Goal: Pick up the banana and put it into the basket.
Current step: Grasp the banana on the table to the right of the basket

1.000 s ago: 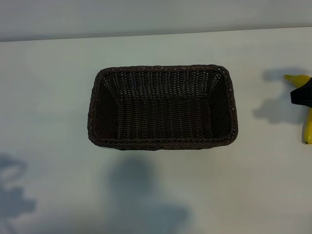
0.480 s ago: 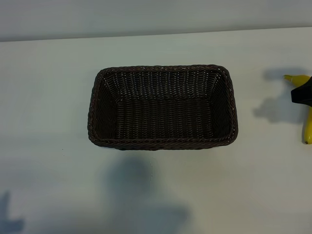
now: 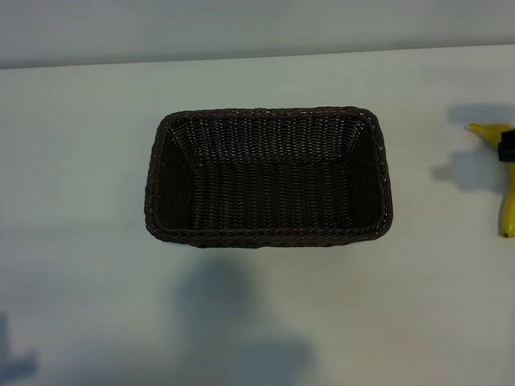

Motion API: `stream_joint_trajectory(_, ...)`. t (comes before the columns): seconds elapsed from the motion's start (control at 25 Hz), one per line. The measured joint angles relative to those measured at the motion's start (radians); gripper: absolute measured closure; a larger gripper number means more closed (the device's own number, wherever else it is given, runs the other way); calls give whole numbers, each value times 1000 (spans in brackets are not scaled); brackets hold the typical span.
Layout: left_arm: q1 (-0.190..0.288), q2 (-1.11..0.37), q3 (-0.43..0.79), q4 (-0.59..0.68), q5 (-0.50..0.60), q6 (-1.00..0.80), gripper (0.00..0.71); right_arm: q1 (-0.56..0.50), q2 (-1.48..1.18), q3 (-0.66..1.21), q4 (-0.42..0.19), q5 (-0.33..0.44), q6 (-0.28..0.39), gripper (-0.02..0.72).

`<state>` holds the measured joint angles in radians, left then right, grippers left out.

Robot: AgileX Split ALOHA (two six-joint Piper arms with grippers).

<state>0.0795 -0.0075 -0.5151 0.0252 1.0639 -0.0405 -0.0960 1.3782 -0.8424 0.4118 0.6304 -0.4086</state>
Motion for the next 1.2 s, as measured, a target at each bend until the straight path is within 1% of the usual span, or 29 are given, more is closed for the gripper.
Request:
stream_joint_trajectory(0.12,0,0,0,0,0,0,113,0,104,-89,-119,15,110,140)
stream_joint_trajectory(0.16,0,0,0,0,0,0,113,0,134,-127,-156,32,152,140)
stream_joint_trajectory(0.2,0,0,0,0,0,0,113,0,176,-166,-210,60,188,140)
stream_joint_trajectory(0.28,0,0,0,-1,0,0,113,0,240,-240,-285,106,238,140)
stream_joint_trajectory(0.36,0,0,0,-1,0,0,113,0,301,-298,-341,151,272,140)
stream_joint_trajectory(0.4,0,0,0,-1,0,0,113,0,327,-319,-356,165,276,140)
stream_joint_trajectory(0.52,0,0,0,-1,0,0,113,0,411,-369,-371,190,283,140)
stream_joint_trajectory(0.8,0,0,0,-1,0,0,113,0,537,-383,-399,187,285,140)
stream_joint_trajectory(1.2,0,0,0,-1,-1,-2,113,0,597,-383,-398,163,285,140)
